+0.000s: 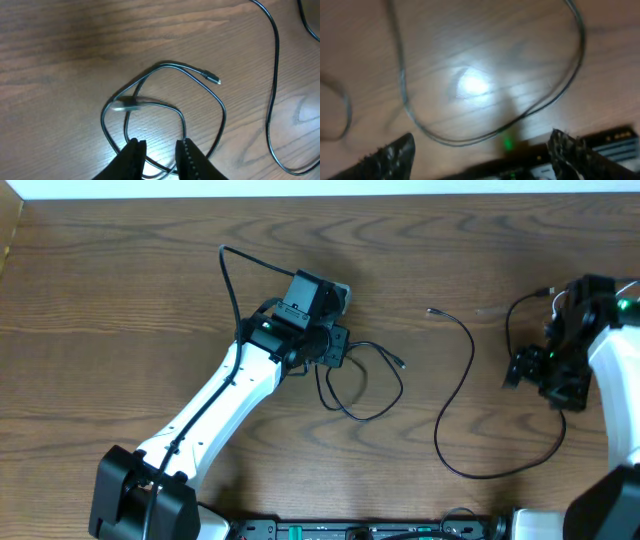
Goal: Untangle cables
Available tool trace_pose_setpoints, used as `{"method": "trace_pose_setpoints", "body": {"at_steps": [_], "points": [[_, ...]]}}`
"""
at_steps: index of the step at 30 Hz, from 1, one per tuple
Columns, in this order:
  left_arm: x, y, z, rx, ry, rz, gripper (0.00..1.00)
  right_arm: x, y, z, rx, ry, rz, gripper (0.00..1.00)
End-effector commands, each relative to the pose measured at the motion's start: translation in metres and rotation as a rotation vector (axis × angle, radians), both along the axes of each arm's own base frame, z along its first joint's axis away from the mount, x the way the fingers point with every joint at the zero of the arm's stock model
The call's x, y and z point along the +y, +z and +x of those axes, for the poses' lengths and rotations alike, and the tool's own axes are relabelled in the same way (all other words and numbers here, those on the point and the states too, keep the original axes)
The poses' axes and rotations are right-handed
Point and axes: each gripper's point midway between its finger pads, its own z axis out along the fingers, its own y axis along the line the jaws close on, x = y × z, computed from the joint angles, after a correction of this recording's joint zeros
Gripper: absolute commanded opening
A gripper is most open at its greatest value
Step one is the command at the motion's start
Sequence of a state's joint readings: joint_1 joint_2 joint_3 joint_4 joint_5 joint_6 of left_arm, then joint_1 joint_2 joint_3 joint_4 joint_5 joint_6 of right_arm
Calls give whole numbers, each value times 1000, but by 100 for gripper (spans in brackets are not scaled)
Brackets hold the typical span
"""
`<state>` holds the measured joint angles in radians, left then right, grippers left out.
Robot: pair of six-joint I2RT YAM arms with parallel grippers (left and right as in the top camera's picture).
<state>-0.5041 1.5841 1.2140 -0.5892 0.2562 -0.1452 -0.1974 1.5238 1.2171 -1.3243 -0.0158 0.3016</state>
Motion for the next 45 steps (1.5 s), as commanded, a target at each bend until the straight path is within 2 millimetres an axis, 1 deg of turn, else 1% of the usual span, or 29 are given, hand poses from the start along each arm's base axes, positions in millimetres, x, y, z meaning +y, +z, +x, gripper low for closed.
{"method": "trace_pose_setpoints", "body": {"at_steps": [1,2,3,4,7,12,15,20,23,27,28,34,38,39,43,45], "points": [[4,-5,-1,17,9,14,28,-23,-15,-15,24,-185,-164,82],[4,-5,-2,21,9,17,29,-27,-21,-16,22,-199,-185,82],[5,-6,-3,26,9,20,31,-32,-28,-17,19,-218,-209,86],[5,-7,-4,31,9,22,33,-38,-36,-19,15,-238,-238,86],[7,-8,-7,44,9,29,34,-52,-51,-26,11,-330,-285,90],[9,-10,-10,58,9,37,34,-72,-74,-29,-39,-448,-265,88],[9,-10,-10,58,9,37,35,-81,-80,-33,-51,-488,-272,87],[9,-10,-10,58,9,37,35,-89,-92,-34,-84,-512,-283,83],[9,-10,-10,59,9,38,35,-88,-102,-42,-73,-522,-282,81],[9,-10,-10,59,9,38,35,-84,-111,-52,-44,-520,-277,79],[9,-10,-10,59,9,38,35,-83,-112,-56,-35,-520,-279,77],[9,-10,-10,59,9,38,35,-78,-120,-67,-7,-517,-274,54],[9,-10,-10,58,9,38,35,-75,-129,-74,-1,-516,-273,47],[9,-10,-10,58,9,38,35,-74,-132,-76,1,-516,-268,44],[9,-10,-10,58,9,38,35,-66,-139,-75,-14,-518,-230,33],[9,-10,-10,59,9,38,35,-62,-141,-75,-16,-519,-208,31]]}}
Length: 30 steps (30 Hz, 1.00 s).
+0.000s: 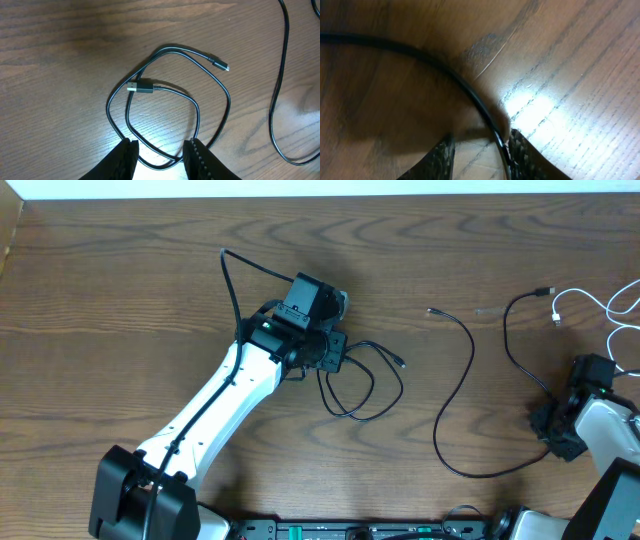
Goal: Untangle cables
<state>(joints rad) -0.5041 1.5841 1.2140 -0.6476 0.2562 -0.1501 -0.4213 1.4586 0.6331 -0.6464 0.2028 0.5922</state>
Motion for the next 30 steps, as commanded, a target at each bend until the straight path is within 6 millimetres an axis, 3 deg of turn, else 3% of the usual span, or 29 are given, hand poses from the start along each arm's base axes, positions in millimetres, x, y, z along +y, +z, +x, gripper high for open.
{"method": "trace_pose_setpoints", "body": {"at_steps": [1,6,14,17,20,23,27,30], "points": [[3,-3,1,5,5,11,36,17,-22,-25,77,-9,80,30],[3,-3,1,5,4,11,35,31,-23,-25,67,-7,158,16],[3,-3,1,5,4,11,35,65,-23,-11,-21,21,352,14],[3,-3,1,5,4,11,35,66,-23,-10,-25,36,361,13],[3,-3,1,5,4,11,35,66,-23,-9,-30,37,360,1],[3,-3,0,6,4,11,35,71,-20,10,-110,142,396,1],[3,-3,0,6,4,11,35,73,-1,42,-217,243,426,1],[3,-3,0,6,4,11,35,56,38,78,-280,343,372,1]]}}
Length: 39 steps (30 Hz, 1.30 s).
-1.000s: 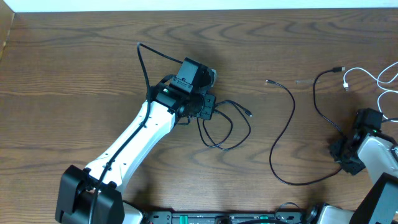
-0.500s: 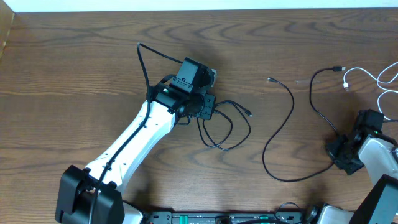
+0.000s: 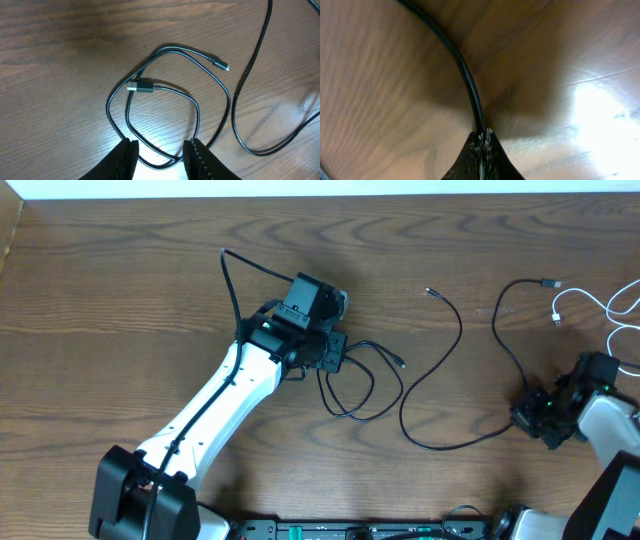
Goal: Untangle cables
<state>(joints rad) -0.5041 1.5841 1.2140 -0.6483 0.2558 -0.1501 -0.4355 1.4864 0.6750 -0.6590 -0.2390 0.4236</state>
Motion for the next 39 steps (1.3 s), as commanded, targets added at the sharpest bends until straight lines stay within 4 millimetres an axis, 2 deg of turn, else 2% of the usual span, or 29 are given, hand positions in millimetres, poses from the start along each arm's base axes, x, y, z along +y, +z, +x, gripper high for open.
{"method": "trace_pose_setpoints", "body": {"at_steps": [1,7,10,11,14,17,20,24,25,28,33,36,39], "points": [[3,-3,1,5,4,11,35,-12,47,50,-153,146,-33,1],[3,-3,0,6,4,11,35,-48,131,102,-291,149,-189,1],[3,-3,0,7,4,11,35,-66,175,120,-352,130,-283,1],[3,-4,0,9,4,12,35,-78,195,126,-379,103,-339,1],[3,-4,0,9,5,12,35,-112,238,132,-418,6,-493,1],[3,-4,0,9,4,12,35,-144,280,128,-435,-94,-652,1],[3,-4,0,9,4,12,35,-171,308,120,-438,-181,-775,1],[3,-4,0,8,4,12,35,-196,320,107,-428,-278,-845,1],[3,-4,0,9,4,12,35,-206,319,99,-413,-326,-852,1],[3,-4,0,9,4,13,35,-222,316,91,-397,-372,-854,1],[3,-4,0,8,4,12,35,-236,302,85,-360,-393,-834,2],[3,-4,0,8,4,12,35,-230,293,95,-379,-360,-779,9],[3,-4,0,9,4,12,35,-215,277,111,-411,-296,-663,36]]}}
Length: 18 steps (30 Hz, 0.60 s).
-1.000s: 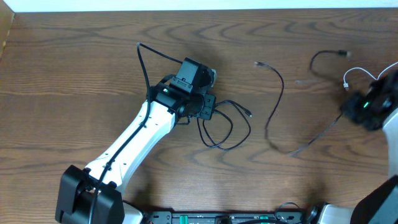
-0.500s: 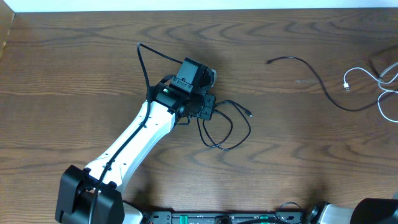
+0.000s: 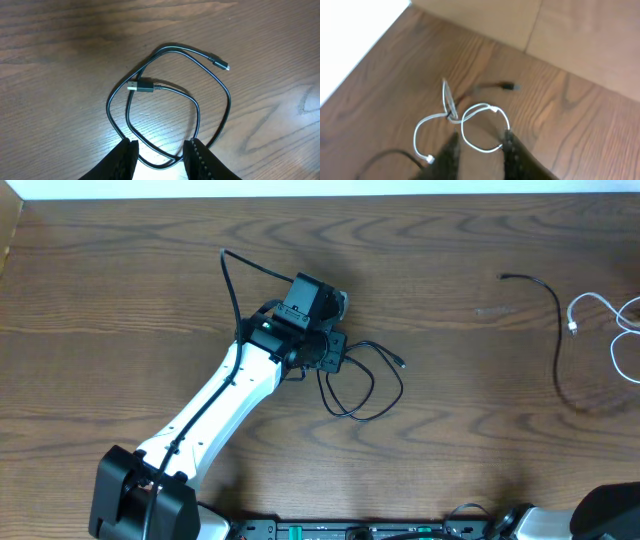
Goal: Untangle cables
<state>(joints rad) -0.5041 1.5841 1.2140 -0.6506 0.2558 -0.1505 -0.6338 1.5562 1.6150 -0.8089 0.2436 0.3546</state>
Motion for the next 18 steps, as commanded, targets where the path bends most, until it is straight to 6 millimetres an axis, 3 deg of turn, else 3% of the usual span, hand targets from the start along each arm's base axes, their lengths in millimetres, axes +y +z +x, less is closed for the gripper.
{"method": "trace_pose_setpoints", "body": {"at_steps": [1,6,7,9,14,15,18], "points": [[3,-3,0,6,3,11,35,16,-14,19,-36,98,109,43],[3,-3,0,6,3,11,35,47,-34,44,-54,283,244,56],[3,-3,0,6,3,11,35,68,-38,56,-60,405,288,60],[3,-3,0,6,3,11,35,92,-45,63,-44,518,329,63],[3,-3,0,6,4,11,35,136,-69,65,90,675,374,66],[3,-3,0,6,4,11,35,148,-85,60,172,687,394,66],[3,-3,0,7,3,11,35,154,-111,51,311,663,407,65]]}}
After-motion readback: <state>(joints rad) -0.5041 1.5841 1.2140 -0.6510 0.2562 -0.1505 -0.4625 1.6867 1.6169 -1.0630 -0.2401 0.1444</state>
